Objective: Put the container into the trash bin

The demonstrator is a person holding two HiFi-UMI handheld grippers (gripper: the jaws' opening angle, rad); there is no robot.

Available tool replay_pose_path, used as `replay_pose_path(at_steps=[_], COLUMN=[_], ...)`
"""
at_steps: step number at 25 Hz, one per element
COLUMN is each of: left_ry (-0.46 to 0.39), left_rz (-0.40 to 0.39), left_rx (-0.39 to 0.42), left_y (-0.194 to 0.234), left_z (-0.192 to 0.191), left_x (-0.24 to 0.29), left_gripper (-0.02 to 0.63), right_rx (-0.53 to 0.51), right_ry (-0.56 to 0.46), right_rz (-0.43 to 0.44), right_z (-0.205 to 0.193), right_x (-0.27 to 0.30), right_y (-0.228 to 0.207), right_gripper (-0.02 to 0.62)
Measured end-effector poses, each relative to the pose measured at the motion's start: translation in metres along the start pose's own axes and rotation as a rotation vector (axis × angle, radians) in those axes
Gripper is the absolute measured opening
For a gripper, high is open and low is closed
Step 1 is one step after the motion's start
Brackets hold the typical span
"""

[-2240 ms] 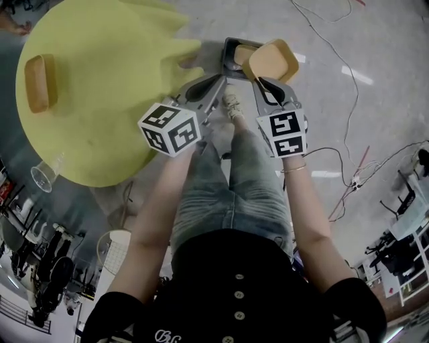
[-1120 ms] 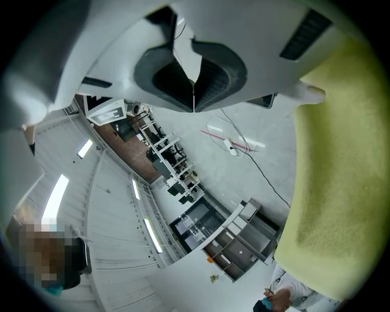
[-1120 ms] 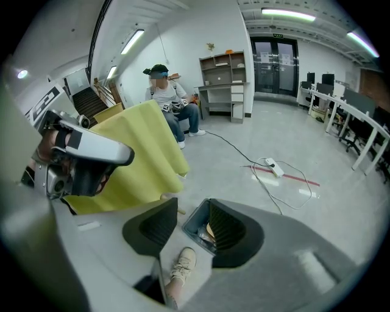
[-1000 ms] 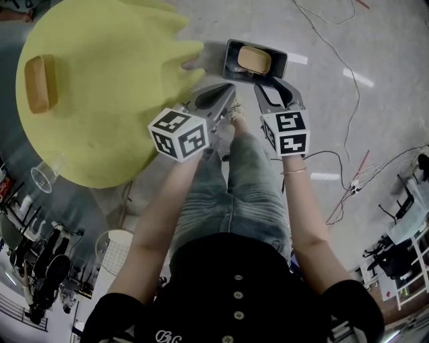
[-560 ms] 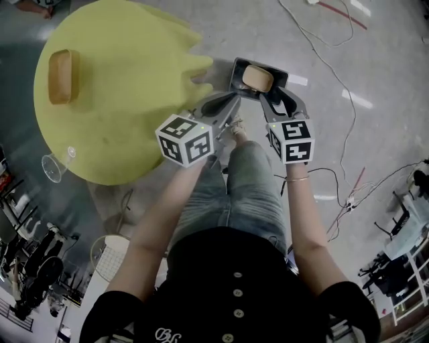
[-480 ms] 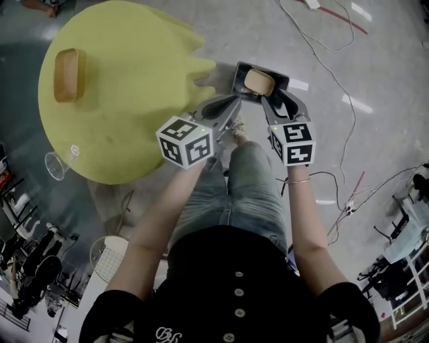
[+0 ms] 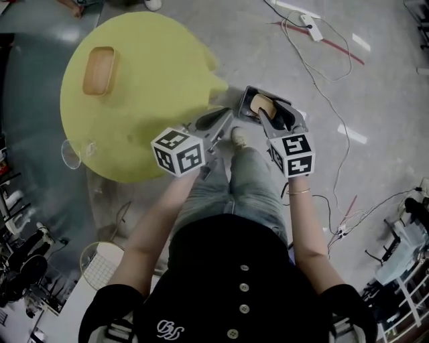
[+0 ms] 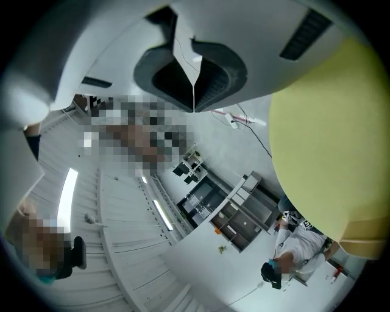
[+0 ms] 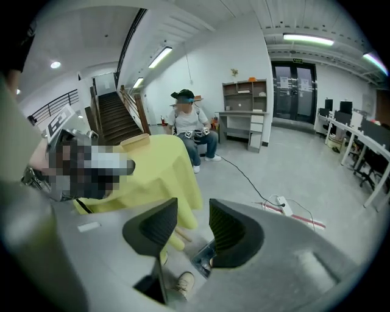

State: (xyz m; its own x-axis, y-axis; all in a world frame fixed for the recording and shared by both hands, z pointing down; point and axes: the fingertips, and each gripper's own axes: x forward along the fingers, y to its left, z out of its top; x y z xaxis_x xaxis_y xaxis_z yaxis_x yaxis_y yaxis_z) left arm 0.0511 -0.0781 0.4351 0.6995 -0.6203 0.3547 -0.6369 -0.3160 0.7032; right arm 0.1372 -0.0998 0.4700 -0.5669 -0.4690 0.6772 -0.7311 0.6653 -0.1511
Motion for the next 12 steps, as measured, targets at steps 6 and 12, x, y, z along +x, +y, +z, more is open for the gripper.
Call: replay_pose_path(at_steps=[6,12], left_ry=[-0.086,-0.201], left_rz=[0.033,0.036], left_rx=[0.006,0.000], left_y=[0.004,0.005], left_z=[0.030,0.066], left_x=[-0.033,-0.057], left_gripper=[0.017,0.016], right_rx=[-0.066,-0.125], right_ry=[-0.021,-0.072], right_rz=[0.068,0.166], right_z=[0.034,0.078], right_x=[0.011,0.022], right_y=[0.030,0.069], right_gripper=[0.153,0.153])
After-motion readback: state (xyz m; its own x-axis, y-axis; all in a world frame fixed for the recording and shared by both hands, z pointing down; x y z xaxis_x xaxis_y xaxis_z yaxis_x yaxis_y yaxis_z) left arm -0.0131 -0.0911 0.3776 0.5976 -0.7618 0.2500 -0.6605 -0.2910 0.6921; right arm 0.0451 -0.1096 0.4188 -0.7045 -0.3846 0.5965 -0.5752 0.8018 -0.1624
